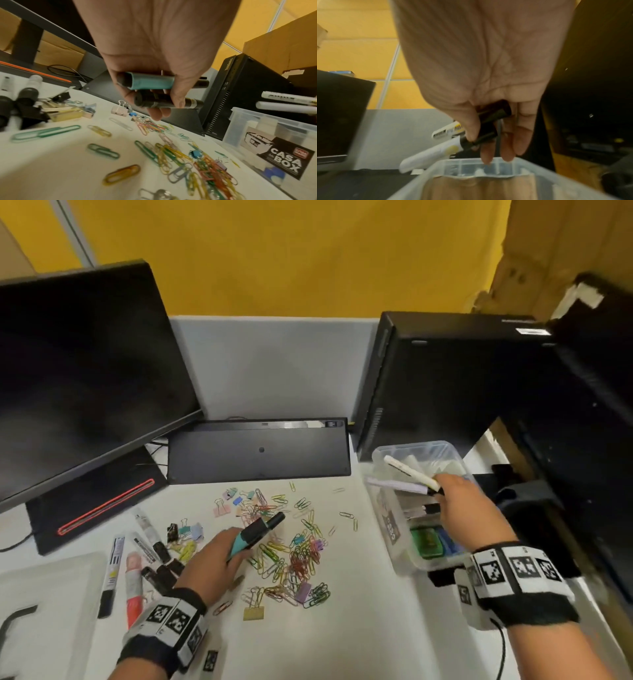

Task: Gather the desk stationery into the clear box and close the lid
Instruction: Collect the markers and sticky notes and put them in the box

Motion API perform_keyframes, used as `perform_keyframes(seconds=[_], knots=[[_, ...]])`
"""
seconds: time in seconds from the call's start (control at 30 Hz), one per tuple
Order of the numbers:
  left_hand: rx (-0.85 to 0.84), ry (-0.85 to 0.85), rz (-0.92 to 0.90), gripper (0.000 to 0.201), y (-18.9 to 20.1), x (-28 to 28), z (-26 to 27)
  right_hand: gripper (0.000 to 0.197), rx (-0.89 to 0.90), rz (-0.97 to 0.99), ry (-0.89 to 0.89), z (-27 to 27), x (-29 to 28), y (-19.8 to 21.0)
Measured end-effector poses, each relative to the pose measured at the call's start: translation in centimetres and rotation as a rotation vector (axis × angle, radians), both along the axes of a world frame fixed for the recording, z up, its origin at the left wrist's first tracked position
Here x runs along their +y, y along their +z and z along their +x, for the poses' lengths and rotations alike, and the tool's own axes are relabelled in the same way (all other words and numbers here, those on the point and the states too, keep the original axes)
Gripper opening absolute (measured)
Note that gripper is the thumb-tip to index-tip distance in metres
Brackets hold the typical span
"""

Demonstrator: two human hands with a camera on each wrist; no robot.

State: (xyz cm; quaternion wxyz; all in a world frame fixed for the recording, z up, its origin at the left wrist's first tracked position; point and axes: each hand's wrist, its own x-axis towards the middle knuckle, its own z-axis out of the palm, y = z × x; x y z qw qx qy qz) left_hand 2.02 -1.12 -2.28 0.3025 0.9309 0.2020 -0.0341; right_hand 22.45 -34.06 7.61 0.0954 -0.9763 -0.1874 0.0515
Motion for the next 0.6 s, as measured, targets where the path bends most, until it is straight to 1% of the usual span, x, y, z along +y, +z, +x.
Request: perform_keyframes(seconds=[0.1,0.2,0.27,0.3,0.37,0.4,0.5,0.6], knots=[[-0.007,0.0,-0.004,0.023,0.2,-1.4,0.8,0.025,0.04,-0.14,-0.061,1.6,-2.6,0.9],[-0.018,0.006,-0.01,0.023,0.4,-2.2,0.9,0.028,0.042,-0.225,-0.043,3.1,-4.1,1.6],[-0.02,0.004,-0.006,0.021,0.5,-2.4,0.8,0.03,0.092,-0.287,-0.025,4.0,-4.3,2.0],[-0.018,0.001,-0.001,0.02,0.7,-2.5,0.7,0.026,0.133,-0.317,-0.003,4.4,-4.0,2.0],[-0.013,-0.01,0.005,0.019,0.9,-2.7,0.5,0.008,0.231,-0.392,0.056,5.2,-3.0,2.0],[-0.013,-0.014,0.009,0.019,1.0,-2.8,0.4,0.004,0.261,-0.429,0.087,5.7,-2.4,1.6],[-0.011,-0.017,0.012,0.025,1.2,-3.1,-0.1,0.018,0.323,-0.512,0.172,7.0,-1.0,0.1],[-0.001,-0.022,0.006,0.027,1.3,-3.3,-0.5,0.021,0.372,-0.511,0.197,7.3,-0.4,-0.6]])
